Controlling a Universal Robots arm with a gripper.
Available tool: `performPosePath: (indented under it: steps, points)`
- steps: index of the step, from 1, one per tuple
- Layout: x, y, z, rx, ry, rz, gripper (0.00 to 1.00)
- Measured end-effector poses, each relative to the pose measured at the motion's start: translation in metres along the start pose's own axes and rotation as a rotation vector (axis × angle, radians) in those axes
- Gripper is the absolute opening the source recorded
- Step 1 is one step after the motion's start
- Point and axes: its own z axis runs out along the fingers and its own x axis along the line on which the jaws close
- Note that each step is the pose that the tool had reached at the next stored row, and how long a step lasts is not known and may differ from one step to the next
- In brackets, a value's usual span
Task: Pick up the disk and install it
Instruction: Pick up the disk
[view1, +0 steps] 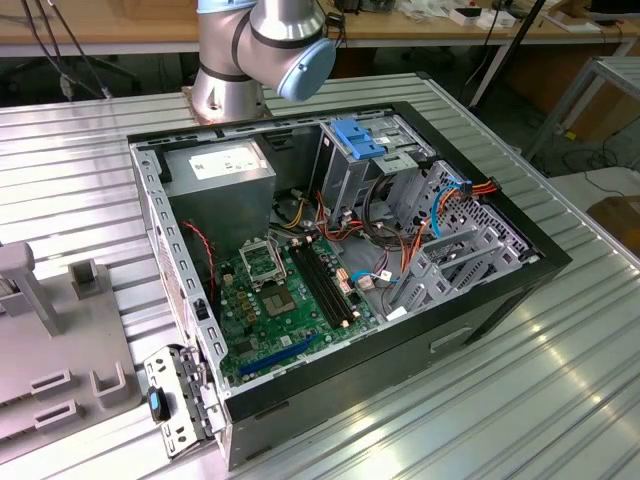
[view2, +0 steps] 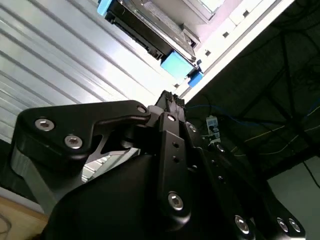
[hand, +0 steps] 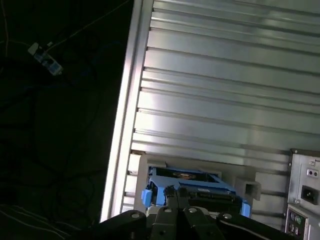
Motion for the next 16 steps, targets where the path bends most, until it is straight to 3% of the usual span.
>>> performPosePath:
  steps: [2,7,16]
  points:
    - [0.0,0.0,0.0,-0.0009,0.0017,-0.038,0.11]
    - [0.0001,0.0,0.0,-0.0046,0.0083,-0.186,0.11]
    - [0.0001,0.0,0.0,-0.0093,0.0169,-0.379,0.11]
